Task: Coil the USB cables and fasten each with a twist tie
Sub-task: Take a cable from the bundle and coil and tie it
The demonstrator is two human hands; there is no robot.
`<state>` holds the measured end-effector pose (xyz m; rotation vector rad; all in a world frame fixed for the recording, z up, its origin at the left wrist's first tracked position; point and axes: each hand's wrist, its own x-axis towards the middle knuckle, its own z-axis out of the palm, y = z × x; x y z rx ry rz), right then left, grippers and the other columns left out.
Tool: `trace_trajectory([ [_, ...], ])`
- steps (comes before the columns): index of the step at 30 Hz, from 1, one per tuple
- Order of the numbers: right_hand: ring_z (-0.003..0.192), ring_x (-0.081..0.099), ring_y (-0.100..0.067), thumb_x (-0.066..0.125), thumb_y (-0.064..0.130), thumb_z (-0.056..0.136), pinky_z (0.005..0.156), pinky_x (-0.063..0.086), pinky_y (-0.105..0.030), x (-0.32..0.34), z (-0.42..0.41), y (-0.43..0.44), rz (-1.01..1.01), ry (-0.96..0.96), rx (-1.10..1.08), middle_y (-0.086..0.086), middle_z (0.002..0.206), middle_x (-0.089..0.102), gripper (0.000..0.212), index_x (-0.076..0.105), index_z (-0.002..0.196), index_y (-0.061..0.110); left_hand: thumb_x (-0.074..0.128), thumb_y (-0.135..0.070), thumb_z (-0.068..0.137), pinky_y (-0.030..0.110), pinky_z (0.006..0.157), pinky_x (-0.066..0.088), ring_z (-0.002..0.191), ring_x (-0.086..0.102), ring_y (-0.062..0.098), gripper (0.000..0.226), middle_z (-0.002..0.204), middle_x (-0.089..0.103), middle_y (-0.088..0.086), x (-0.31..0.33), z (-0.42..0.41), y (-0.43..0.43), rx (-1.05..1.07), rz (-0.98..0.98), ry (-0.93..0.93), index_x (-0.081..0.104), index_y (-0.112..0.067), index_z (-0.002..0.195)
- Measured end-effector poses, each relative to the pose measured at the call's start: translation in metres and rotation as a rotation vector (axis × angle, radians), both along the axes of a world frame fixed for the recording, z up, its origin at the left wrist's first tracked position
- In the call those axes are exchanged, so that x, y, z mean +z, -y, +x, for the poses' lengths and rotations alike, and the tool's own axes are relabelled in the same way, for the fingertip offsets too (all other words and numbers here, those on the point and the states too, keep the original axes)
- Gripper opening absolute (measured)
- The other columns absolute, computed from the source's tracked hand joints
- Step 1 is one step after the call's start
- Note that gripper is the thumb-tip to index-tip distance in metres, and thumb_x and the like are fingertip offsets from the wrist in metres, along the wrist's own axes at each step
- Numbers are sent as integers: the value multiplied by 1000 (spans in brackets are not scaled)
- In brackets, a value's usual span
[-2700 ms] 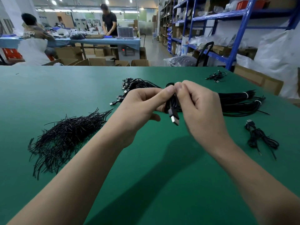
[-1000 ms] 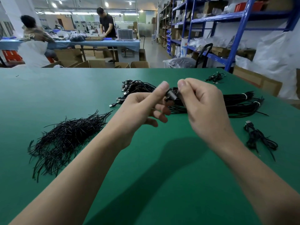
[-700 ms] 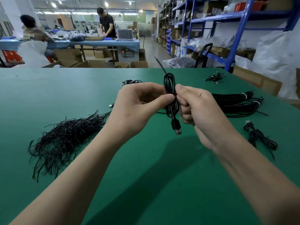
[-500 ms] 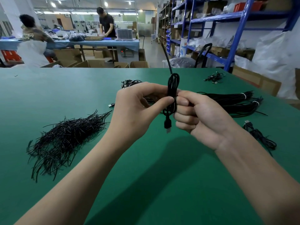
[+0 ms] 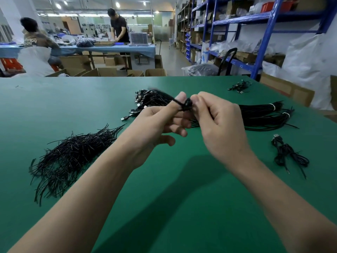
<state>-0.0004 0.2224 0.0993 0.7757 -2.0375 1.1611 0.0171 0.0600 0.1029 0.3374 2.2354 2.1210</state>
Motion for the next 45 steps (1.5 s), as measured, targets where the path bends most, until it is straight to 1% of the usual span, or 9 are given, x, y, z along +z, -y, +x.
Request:
trace_trajectory([
  [3,54,28,-12,45,24,106,52,26,-37,-2,-3,-1,4,45,26,4,56,31,43,36,66,9,70,-50,81,16,55,42,71,60,1,29,79,69,-11,1,-1,3,3,-16,-104,79,-23,88],
  [10,40,21,-4,47,25,106,42,20,-18,-4,-7,3,-391,691,354,15,47,27,50,36,57,24,80,-16,82,26,77,58,81,73,13,14,88,79,1,1,-2,-2,193,-132,-478,77,-16,96],
  [15,37,13,-6,44,23,105,41,10,-22,4,-9,-5,-427,942,463,12,44,21,48,34,59,23,82,-16,82,19,70,54,78,71,4,16,84,77,-10,1,0,-2,325,-376,-715,78,-23,96],
  [20,35,11,-5,40,20,103,41,5,-23,9,-8,-12,-447,1141,510,10,46,18,45,32,58,21,79,-20,86,40,70,56,81,70,17,11,89,74,-4,-2,0,0,375,-605,-981,80,-16,96],
  [25,44,4,-9,38,17,99,44,3,-25,7,-5,-12,-548,1289,589,8,50,18,40,30,60,24,71,-27,96,40,64,55,83,71,20,12,94,74,-5,-3,-2,8,394,-866,-1242,80,-19,100],
  [30,42,15,-10,39,32,106,43,9,-27,3,-8,-7,-349,1005,425,7,50,21,44,39,64,21,81,-19,84,34,73,58,78,71,8,11,85,76,-9,-3,-5,3,349,-496,-745,79,-20,95],
  [36,59,61,-10,46,64,95,56,46,-32,8,-10,-10,96,624,55,6,69,65,46,63,94,21,79,-20,86,23,68,56,75,66,6,16,86,75,7,-15,-14,2,266,-29,-232,76,-7,94],
  [41,62,71,-17,62,48,91,51,56,-34,3,-5,-15,138,634,65,0,72,75,31,65,96,18,72,-23,92,21,70,54,75,63,8,16,79,70,3,-35,-18,-9,166,89,-124,75,-13,79],
  [45,58,67,-14,66,31,97,46,47,-26,-18,-10,-33,-23,823,94,-4,73,76,19,66,97,12,62,-34,98,23,74,56,81,69,11,26,86,76,3,-56,-21,-21,50,80,45,78,-13,97],
])
